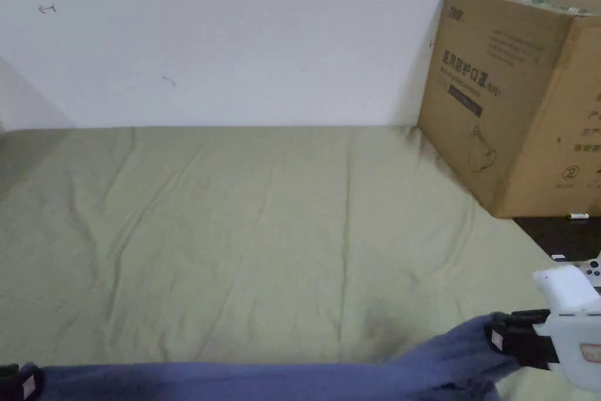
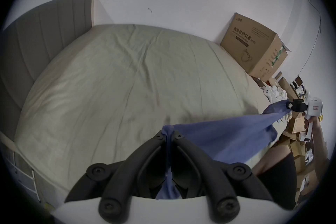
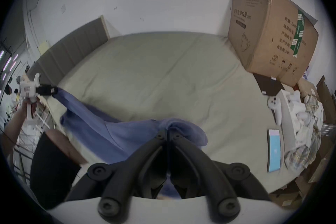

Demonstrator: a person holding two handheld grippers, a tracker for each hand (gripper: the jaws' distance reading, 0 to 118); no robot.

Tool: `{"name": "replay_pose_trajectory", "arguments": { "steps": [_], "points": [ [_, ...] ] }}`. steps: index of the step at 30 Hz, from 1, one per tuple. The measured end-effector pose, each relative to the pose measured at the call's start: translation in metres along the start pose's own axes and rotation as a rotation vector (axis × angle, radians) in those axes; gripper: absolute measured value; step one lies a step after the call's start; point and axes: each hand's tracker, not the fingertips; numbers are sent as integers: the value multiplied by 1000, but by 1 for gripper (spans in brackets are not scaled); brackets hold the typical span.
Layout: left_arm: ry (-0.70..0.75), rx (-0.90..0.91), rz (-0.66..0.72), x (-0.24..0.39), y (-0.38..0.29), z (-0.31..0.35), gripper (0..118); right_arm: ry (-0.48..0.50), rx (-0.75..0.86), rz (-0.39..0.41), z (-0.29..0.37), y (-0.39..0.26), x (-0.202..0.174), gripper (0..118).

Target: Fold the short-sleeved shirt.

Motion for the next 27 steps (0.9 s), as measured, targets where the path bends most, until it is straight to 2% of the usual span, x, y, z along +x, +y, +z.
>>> {"name": "replay_pose_trajectory", "arguments": {
  "steps": [2, 4, 6, 7, 9, 11, 12, 13, 14, 15, 16, 18, 21, 22, 23, 24, 25, 26, 27],
  "points": [
    [6, -37, -7, 7, -28, -2, 3, -20, -35, 18, -5, -30, -7, 0],
    [38, -91, -12, 8, -53, -11, 3, -33, -110, 4, -26, -54, -5, 0],
    [56, -132, 5, 0, -74, -33, 3, -89, -178, 16, -51, -78, -9, 0],
    [60, -137, 8, -2, -81, -41, 3, -90, -200, 18, -71, -85, 0, 0],
    [88, -140, 19, -1, -92, -49, 4, -135, -185, 31, -85, -98, -5, 0],
    [101, -117, 45, -8, -93, -51, 10, -112, -196, -9, -105, -113, 7, 4],
    [106, -106, 68, -8, -91, -49, 30, -123, -185, -12, -107, -117, 9, 19],
    [120, -105, 89, -8, -90, -45, 58, -127, -161, -16, -105, -118, 9, 43],
    [146, -106, 108, -14, -87, -42, 91, -132, -118, 21, -98, -117, 8, 78],
    [151, -101, 116, -17, -84, -33, 116, -163, -69, 71, -83, -114, 9, 113],
    [112, -92, 130, -20, -82, -21, 118, -216, -27, 101, -73, -113, 7, 118],
    [-7, 25, 146, -20, -79, 17, 118, -205, 110, 106, -38, -112, 2, 118],
    [-21, 122, 128, -13, -75, 68, 116, -222, 224, 97, 26, -104, -33, 116],
    [-43, 154, 128, -3, -76, 89, 113, -213, 268, 86, 43, -105, -44, 116],
    [-72, 190, 127, -2, -77, 101, 103, -208, 299, 74, 55, -104, -54, 116],
    [-103, 209, 110, -3, -78, 108, 71, -208, 321, 65, 68, -104, -69, 112],
    [-74, 202, 91, -4, -77, 111, 38, -185, 345, 73, 76, -104, -81, 103],
    [-54, 204, 74, -4, -77, 112, 8, -164, 372, 90, 83, -105, -93, 80],
    [-28, 203, 73, -12, -76, 108, 2, -161, 385, 96, 89, -103, -108, 15]
  ]
}}
